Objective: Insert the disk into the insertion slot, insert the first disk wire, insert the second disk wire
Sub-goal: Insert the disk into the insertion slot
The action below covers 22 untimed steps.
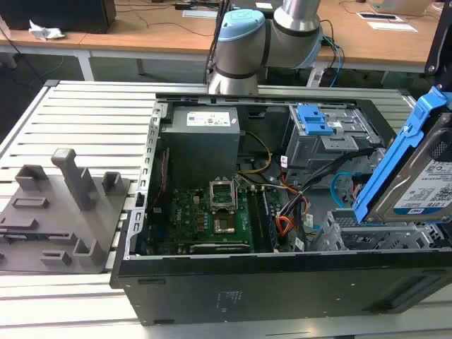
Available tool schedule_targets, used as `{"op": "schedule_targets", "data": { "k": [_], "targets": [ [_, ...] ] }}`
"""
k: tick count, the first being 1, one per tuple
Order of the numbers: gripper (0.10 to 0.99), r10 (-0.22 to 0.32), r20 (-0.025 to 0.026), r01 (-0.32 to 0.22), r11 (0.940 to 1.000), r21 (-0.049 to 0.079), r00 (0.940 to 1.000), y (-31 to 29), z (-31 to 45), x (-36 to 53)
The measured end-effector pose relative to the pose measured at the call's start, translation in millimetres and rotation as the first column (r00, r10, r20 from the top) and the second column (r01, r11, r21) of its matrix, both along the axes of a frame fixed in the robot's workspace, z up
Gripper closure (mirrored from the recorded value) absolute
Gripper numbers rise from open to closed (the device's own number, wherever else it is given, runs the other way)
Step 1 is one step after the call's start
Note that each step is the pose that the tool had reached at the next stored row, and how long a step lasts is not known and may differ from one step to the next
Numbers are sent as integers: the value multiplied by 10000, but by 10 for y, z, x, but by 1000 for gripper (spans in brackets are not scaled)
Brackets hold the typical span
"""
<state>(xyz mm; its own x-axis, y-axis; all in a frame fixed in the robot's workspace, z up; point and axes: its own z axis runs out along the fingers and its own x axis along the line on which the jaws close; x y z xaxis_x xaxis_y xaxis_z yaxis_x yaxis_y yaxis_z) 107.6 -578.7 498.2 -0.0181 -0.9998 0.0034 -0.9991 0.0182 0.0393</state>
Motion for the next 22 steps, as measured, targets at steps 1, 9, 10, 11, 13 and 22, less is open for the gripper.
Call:
{"op": "schedule_targets", "data": {
  "k": [1, 9, 10, 11, 13, 22],
  "targets": [
    [722, 0, 0, 0, 10000, 1, 10000, 0, -17, 0],
    [722, 0, 0, 0, 10000, 1, 10000, 0, -75, 0],
    [722, 0, 0, 0, 10000, 1, 10000, 0, -84, 0],
    [722, 0, 0, 0, 10000, 1, 10000, 0, -94, 0],
    [722, 0, 0, 0, 10000, 1, 10000, 0, -117, 0],
    [722, 0, 0, 0, 10000, 1, 10000, 0, -173, 0]
  ]
}}
